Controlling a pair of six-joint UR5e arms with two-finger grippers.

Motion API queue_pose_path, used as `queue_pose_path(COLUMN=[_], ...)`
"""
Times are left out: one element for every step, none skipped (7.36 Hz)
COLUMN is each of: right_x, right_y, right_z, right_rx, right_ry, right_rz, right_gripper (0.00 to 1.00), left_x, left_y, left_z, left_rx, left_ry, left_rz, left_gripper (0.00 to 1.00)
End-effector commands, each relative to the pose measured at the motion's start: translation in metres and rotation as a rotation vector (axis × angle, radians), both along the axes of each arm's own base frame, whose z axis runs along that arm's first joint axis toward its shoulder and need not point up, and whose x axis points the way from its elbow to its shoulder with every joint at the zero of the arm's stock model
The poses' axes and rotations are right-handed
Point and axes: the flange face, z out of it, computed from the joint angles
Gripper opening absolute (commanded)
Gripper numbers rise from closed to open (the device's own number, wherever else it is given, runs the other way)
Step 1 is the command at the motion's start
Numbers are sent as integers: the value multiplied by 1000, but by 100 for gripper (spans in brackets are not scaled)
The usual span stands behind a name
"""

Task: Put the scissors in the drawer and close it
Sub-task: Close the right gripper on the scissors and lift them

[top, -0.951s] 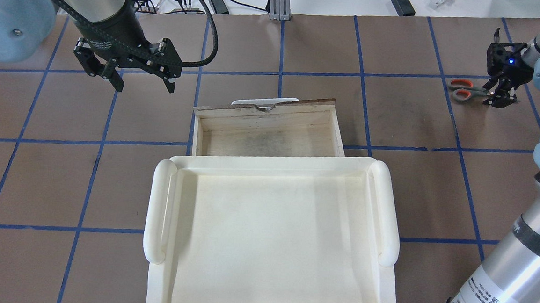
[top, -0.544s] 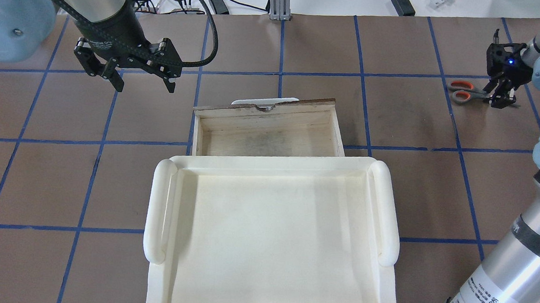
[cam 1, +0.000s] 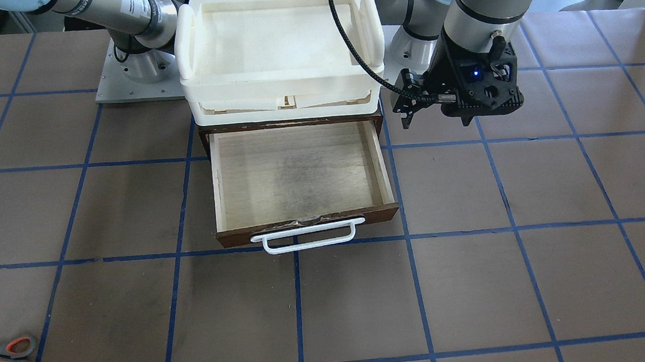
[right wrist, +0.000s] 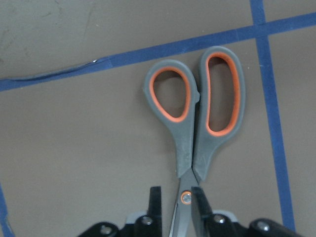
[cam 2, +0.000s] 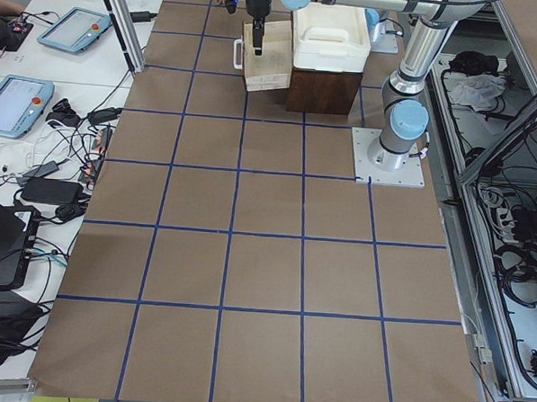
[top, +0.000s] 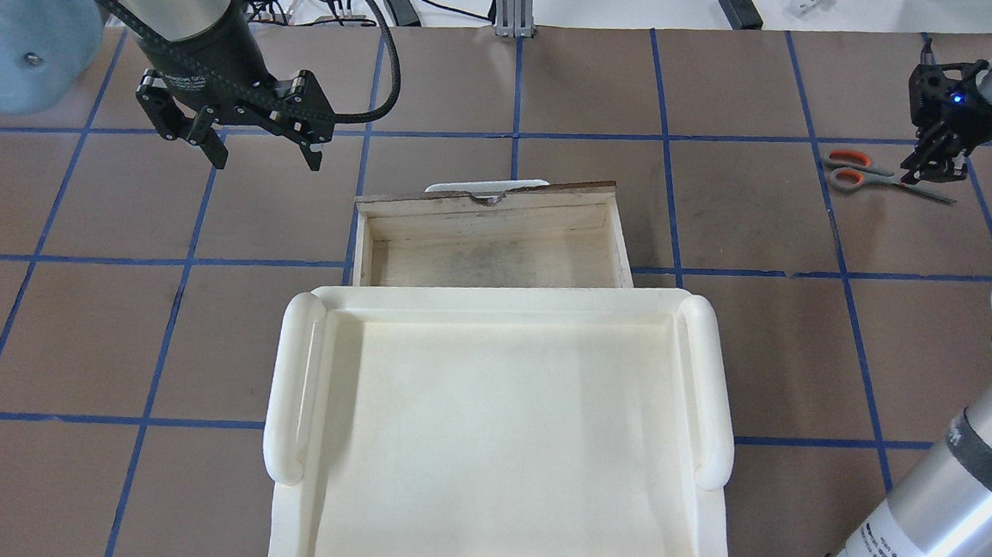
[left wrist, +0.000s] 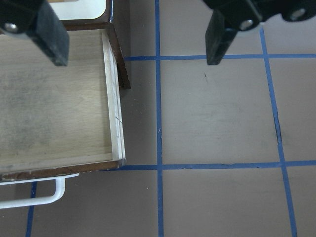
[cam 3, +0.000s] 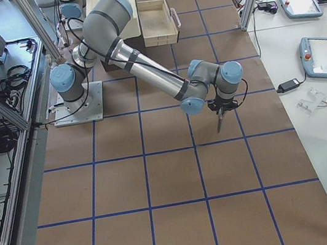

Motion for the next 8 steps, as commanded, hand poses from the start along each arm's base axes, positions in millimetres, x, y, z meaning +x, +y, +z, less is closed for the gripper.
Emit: queue_pose_path(right_x=[1,-1,3,15,16,15,15,15], right_y=[-2,-9,-12,-16,-17,-17,-18,-17], right_z=[-7,-25,-25,-28,-30,-34,-39,-40], right_rx=[-1,-35,-41,-38,-41,-37,-34,-33], right_ry=[0,6,7,5,-7,-7,-9,-10], right_rz=[21,56,58,86,89,93,116,116], right_gripper=[43,61,65,72,72,71,69,67], left_x=[0,0,0,0,0,0,0,0], left_y=[0,0,0,0,0,0,0,0], left_z=[0,0,0,0,0,0,0,0], left_rx=[-1,-1,-1,-1,-1,-1,-1,-1], left_ry=[0,0,0,0,0,0,0,0], left_rz=[0,0,0,0,0,0,0,0], left_gripper=[100,100,100,100,100,100,100,100])
